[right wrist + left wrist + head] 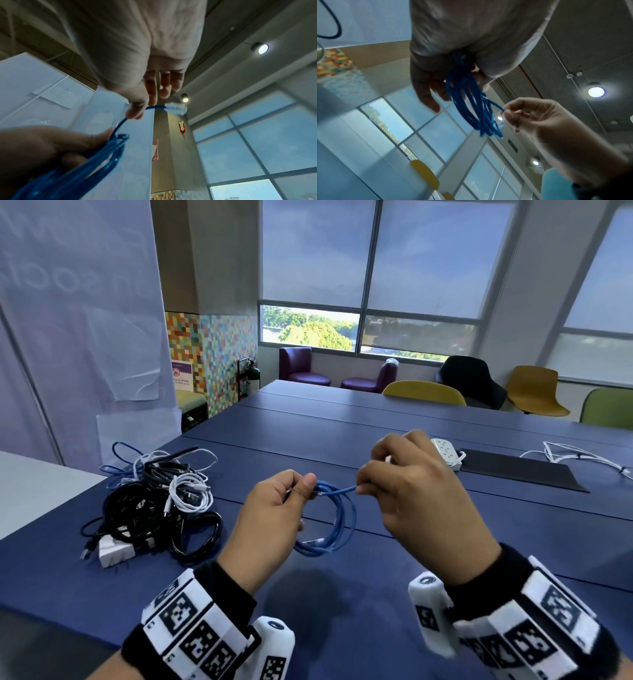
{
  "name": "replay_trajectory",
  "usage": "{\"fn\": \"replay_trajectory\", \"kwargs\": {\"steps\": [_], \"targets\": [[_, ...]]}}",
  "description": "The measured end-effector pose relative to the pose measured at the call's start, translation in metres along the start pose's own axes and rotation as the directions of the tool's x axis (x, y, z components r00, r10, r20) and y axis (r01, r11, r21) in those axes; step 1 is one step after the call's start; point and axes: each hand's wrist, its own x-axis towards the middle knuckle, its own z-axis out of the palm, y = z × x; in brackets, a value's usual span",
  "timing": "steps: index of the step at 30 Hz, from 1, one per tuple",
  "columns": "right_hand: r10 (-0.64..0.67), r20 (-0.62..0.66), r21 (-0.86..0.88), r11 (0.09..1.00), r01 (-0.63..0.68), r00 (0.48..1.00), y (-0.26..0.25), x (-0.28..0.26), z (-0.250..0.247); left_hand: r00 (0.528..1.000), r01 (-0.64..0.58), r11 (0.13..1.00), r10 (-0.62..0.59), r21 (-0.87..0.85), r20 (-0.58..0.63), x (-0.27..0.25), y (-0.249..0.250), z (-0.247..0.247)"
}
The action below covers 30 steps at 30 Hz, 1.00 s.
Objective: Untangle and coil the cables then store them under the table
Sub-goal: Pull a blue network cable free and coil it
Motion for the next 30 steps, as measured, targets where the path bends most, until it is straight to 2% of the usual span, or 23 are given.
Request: {"fn": "replay_trajectory", "kwargs": {"steps": [2,5,8,10,11,16,18,20,22,24,26,30], "targets": [[0.003,-0.084,0.002,1.000,-0.003,0.996,0.003,0.000,0.005,0.997,0.077,0.987,-0.075,-0.143,0.019,-0.002,0.005,0.003],[0.068,-0.162,0.154,0.987,-0.042,0.984,0.007,-0.001,0.015,0.982,0.187,0.889,-0.182,-0.418,0.052,-0.008,0.014,0.008],[0.244,-0.111,0.391,0.902,-0.183,0.963,0.001,-0.004,0.024,0.978,0.204,0.787,-0.196,-0.582,0.078,-0.015,0.026,0.012],[0.359,-0.030,0.571,0.772,-0.279,0.933,-0.007,-0.007,0.024,0.983,0.181,0.804,-0.174,-0.566,0.067,-0.015,0.032,0.016],[0.388,-0.021,0.609,0.736,-0.296,0.922,-0.011,-0.007,0.023,0.984,0.169,0.828,-0.169,-0.535,0.051,-0.014,0.034,0.017],[0.410,-0.226,0.506,0.825,-0.254,0.884,-0.018,-0.009,0.008,0.972,0.171,0.876,-0.224,-0.450,-0.066,-0.004,0.027,0.015],[0.347,-0.291,0.456,0.870,-0.190,0.892,-0.019,-0.009,0.002,0.966,0.185,0.887,-0.243,-0.422,-0.087,-0.003,0.023,0.013],[0.206,-0.323,0.332,0.939,-0.094,0.924,-0.020,-0.010,-0.003,0.963,0.197,0.906,-0.250,-0.375,-0.099,-0.002,0.019,0.013],[0.060,-0.284,0.212,0.977,0.001,0.957,-0.018,-0.009,-0.004,0.962,0.206,0.923,-0.252,-0.324,-0.104,-0.001,0.017,0.014],[-0.061,-0.191,0.101,0.992,0.082,0.980,-0.014,-0.007,-0.002,0.966,0.206,0.936,-0.242,-0.286,-0.095,-0.002,0.016,0.014],[-0.116,-0.134,0.019,0.993,0.119,0.984,-0.008,-0.006,0.004,0.972,0.197,0.942,-0.224,-0.272,-0.070,-0.003,0.016,0.015],[-0.148,-0.138,-0.028,0.989,0.145,0.979,-0.001,-0.006,0.010,0.978,0.186,0.939,-0.204,-0.289,-0.036,-0.007,0.018,0.014]]}}
